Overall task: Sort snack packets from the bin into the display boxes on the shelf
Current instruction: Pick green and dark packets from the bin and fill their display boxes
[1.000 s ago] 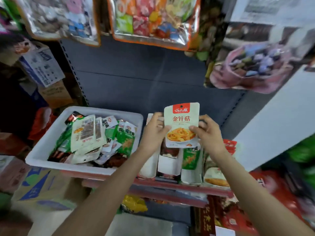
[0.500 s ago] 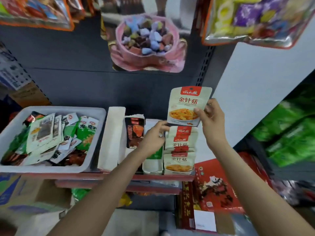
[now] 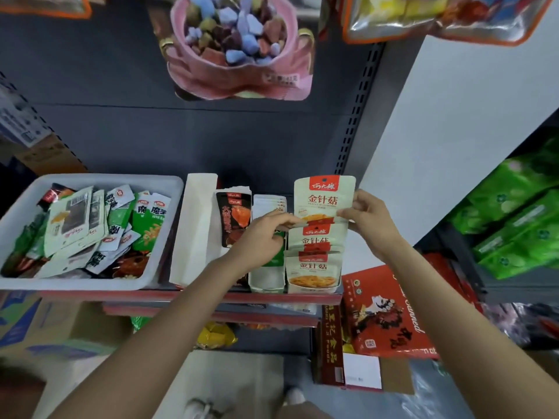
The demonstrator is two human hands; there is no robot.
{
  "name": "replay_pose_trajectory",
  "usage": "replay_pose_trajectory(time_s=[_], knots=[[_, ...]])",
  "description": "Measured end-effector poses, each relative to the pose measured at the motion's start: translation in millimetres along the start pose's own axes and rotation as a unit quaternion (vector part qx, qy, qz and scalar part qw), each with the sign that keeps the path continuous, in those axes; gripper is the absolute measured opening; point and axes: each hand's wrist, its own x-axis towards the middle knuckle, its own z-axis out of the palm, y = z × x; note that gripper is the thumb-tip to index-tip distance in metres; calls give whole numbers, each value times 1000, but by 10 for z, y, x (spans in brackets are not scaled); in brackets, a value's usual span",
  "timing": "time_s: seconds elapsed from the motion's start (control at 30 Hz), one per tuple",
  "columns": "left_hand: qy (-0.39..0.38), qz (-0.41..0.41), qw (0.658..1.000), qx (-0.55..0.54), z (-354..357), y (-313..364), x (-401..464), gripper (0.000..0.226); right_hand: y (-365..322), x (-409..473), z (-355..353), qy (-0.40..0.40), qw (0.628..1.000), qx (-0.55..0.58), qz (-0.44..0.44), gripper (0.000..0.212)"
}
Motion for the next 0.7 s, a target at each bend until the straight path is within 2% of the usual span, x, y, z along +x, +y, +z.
replay_pose_trajectory(time_s=[0.13,0.23,0.33,0.5,0.63,0.7], knots=[[15,-7,1000,-19,17,33,-7,54,-77,33,-25,-33,998,0,44,11],[21,-14,999,-28,19,43,-7,52,-175,57,-39,-21,996,-92,1,22],[31,-20,999,-28,32,45,-9,48,-216,69,-60,-18,984,-171,-34,23],[33,-22,999,-17,53,71,-19,45,-167,61,-113,-39,966,-254,40,29],[41,-31,999,-4,63,100,-14,43,-150,26,-79,20,965,-245,-86,18],[51,-30,998,1,76,106,-11,43,-148,44,-56,14,956,-275,-102,19]])
